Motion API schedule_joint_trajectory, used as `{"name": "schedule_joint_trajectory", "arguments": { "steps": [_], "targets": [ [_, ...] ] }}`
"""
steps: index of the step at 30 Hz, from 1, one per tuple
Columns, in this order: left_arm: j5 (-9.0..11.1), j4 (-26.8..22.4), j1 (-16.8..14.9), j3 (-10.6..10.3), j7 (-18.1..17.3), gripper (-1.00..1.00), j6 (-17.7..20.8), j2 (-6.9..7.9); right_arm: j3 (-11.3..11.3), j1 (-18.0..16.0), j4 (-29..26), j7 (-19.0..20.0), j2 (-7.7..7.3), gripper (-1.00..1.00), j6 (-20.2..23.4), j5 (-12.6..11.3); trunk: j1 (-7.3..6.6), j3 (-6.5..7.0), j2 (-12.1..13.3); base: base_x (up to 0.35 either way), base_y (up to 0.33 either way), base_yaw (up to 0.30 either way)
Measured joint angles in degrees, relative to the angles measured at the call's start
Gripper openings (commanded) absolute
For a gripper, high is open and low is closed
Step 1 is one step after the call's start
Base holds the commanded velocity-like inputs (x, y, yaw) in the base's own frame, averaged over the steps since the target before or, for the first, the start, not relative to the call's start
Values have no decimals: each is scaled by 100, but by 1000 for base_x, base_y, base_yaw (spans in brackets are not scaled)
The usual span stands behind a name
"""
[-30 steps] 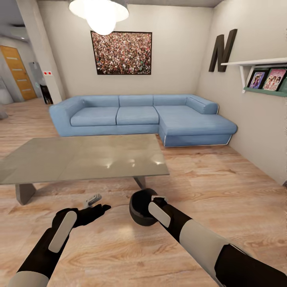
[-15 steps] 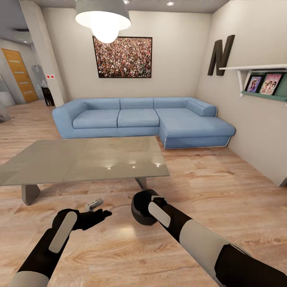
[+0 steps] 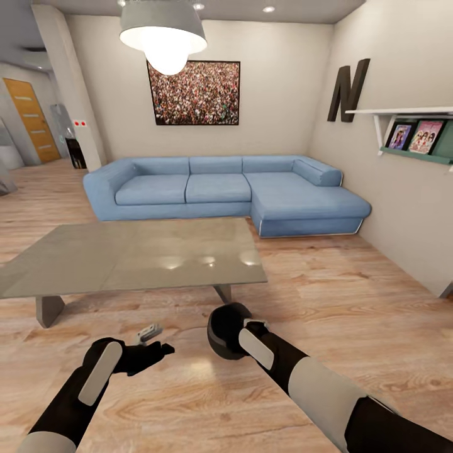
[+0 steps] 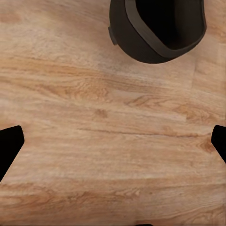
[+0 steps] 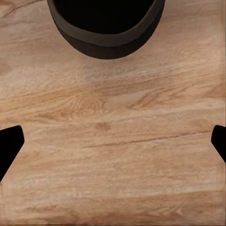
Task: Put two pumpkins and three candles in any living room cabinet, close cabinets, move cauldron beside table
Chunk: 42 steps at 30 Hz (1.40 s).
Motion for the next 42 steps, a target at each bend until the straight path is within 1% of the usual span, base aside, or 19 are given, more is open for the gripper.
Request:
{"name": "schedule_joint_trajectory", "arguments": {
  "steps": [4, 7, 9, 14, 23, 31, 36, 39, 42],
  "targets": [
    [21, 9, 6, -12, -8, 100, -4, 30, -1, 86, -2, 4, -247, 100, -213, -40, -88, 72, 160, 0, 0, 0],
    [16, 10, 5, -13, -13, 100, -5, 33, -2, 98, -2, 8, -329, 100, -262, -50, -154, 126, 281, -6, 0, 0],
    [6, 10, 6, -7, -16, 100, -5, 37, -3, 101, 2, 5, -353, 100, -275, -53, -197, 162, 361, -136, 18, 0],
    [9, 10, 5, 9, -13, 100, -5, 58, 4, 103, 13, 15, -368, 100, -282, -52, -305, 251, 562, -225, 50, 0],
    [1, 11, 4, -10, -10, 100, -5, 62, 5, 104, 29, 17, -370, 100, -287, -46, -504, 413, 923, -70, 5, 0],
    [29, 12, 4, -13, 3, 100, -5, 63, 6, 103, 24, 19, -369, 100, -287, -52, -678, 557, 1244, -303, 0, 0],
    [31, 99, 4, -6, 0, 100, -5, 63, 6, 103, 19, 19, -369, 100, -287, -54, -787, 646, 1444, -318, 0, 0],
    [25, 298, 4, -20, 15, 100, -24, 68, 11, 108, 37, 17, -369, 100, -287, -52, -856, 700, 1565, -118, 0, 0],
    [-9, 862, 4, -26, 25, 100, -65, 68, 13, 209, 64, 17, -370, 100, -287, -66, -922, 754, 1685, -31, 0, 0]
  ]
}}
